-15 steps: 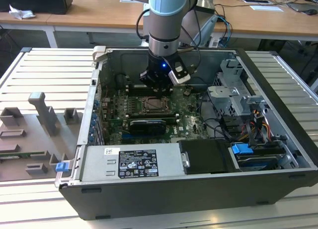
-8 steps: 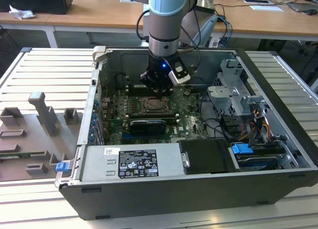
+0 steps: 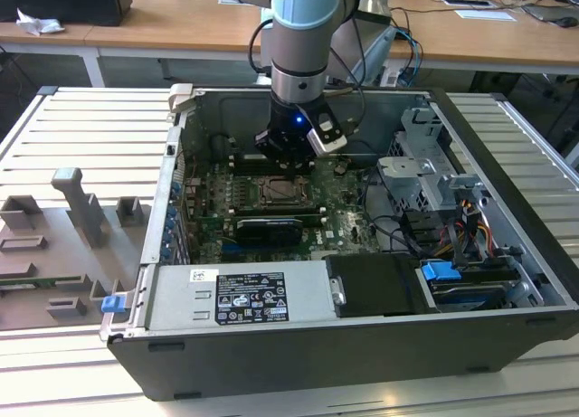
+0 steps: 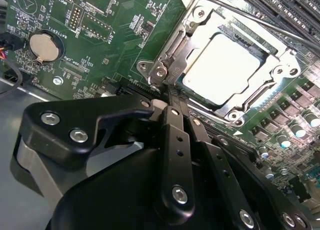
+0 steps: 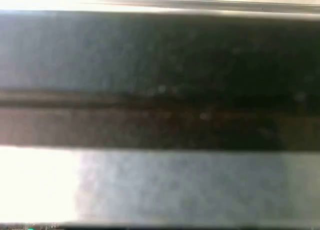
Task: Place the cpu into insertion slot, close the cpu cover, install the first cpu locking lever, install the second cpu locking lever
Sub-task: 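Install the first cpu locking lever, then install the second cpu locking lever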
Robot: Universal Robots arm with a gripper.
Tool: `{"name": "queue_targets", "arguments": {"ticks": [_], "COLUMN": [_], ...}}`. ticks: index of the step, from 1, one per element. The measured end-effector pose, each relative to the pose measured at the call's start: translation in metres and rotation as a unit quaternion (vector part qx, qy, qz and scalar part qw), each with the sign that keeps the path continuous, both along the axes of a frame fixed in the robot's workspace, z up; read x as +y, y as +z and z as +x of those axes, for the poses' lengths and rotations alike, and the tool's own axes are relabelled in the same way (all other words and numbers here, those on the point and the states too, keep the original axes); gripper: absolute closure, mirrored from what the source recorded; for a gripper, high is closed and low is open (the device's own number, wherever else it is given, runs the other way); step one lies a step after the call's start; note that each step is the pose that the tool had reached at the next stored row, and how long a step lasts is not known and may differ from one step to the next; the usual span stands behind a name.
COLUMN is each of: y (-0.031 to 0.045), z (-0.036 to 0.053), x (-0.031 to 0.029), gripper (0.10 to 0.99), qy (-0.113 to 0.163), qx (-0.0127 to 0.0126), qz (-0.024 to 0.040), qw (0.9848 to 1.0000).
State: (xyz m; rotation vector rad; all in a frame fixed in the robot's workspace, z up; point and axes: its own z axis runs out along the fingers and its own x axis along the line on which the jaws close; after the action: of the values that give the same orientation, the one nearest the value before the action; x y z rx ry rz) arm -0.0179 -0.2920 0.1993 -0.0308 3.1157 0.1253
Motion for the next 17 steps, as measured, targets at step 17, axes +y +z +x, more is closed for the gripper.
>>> {"name": "queue_targets", "arguments": {"ticks": [17], "y": [0.0096], "z": [0.0002], "x": [-0.0040], "gripper": [0.980], "qy": [0.000], "qx": [0.0001], "qz": [0.0000], "qw": [1.0000]}}
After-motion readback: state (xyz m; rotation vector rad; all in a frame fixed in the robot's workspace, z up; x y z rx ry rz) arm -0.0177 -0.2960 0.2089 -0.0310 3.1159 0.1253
